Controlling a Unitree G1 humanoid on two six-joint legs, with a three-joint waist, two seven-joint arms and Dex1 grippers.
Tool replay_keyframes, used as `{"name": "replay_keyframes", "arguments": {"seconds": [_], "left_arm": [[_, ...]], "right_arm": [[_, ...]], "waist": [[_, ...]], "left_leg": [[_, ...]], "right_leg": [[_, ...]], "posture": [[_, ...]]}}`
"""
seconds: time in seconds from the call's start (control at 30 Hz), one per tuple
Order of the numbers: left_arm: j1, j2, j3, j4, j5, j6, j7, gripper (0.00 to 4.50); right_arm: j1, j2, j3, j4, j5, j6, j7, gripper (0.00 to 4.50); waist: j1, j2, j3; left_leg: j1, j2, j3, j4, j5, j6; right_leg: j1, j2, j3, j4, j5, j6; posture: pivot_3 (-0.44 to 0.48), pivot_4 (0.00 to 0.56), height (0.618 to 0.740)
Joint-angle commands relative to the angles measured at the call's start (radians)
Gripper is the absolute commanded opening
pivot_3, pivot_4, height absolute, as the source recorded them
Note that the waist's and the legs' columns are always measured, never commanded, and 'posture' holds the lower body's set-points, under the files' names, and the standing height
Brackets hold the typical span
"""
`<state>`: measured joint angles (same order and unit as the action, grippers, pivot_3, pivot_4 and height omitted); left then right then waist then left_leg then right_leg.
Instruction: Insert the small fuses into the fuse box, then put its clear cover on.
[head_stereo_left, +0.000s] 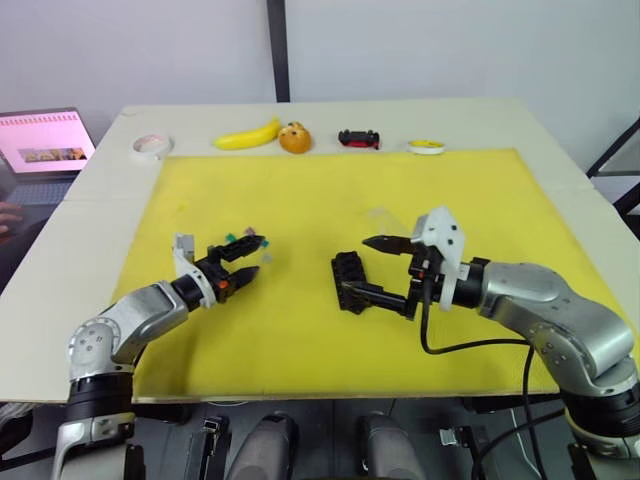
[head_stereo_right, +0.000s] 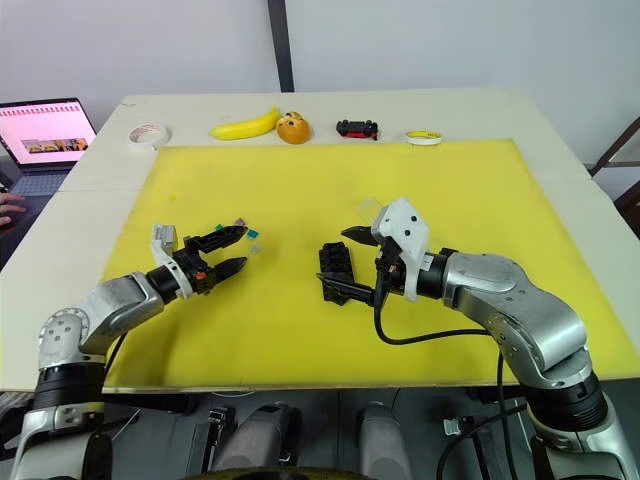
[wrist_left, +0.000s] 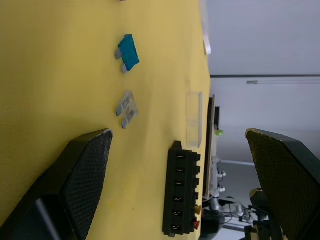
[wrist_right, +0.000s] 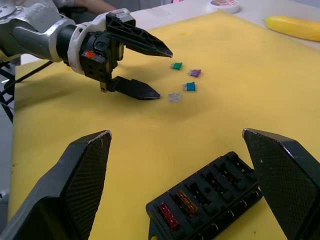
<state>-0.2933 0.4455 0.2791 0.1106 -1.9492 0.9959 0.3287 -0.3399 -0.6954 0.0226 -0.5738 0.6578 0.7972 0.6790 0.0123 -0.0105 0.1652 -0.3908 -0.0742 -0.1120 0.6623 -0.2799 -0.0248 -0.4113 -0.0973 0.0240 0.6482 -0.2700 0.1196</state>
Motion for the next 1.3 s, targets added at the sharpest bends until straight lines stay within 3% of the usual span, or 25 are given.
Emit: {"name": "replay_keyframes", "arguments": {"seconds": [0.03, 0.57, 1.3], "left_arm": [[0.005, -0.008, -0.022, -0.02, 0.053, -0.009, 0.0, 4.5], [-0.017, -0.107, -0.025, 0.024, 0.11, -0.031, -0.027, 4.5], [-0.08, -0.162, 0.001, 0.132, 0.259, 0.003, -0.104, 4.5]], "right_arm": [[-0.008, 0.004, -0.02, -0.016, -0.004, -0.016, -0.005, 4.47], [-0.014, -0.006, -0.022, -0.01, -0.007, -0.007, -0.002, 4.47], [-0.001, -0.019, -0.027, -0.005, -0.034, -0.004, -0.004, 4.47]], "waist": [[0.0, 0.0, 0.0], [0.006, 0.0, 0.0], [0.032, 0.001, -0.001]], "left_leg": [[0.0, 0.0, 0.0, 0.0, 0.0, 0.0], [0.0, -0.001, -0.001, 0.0, 0.0, 0.001], [0.0, -0.003, -0.002, 0.0, -0.001, 0.002]], "right_leg": [[0.0, 0.0, 0.0, 0.0, 0.0, 0.0], [0.002, 0.0, 0.0, -0.001, 0.0, 0.0], [0.003, -0.001, -0.001, -0.003, 0.0, 0.0]], "posture": [[0.0, 0.15, 0.74], [0.0, 0.15, 0.74], [0.0, 0.15, 0.74]]}}
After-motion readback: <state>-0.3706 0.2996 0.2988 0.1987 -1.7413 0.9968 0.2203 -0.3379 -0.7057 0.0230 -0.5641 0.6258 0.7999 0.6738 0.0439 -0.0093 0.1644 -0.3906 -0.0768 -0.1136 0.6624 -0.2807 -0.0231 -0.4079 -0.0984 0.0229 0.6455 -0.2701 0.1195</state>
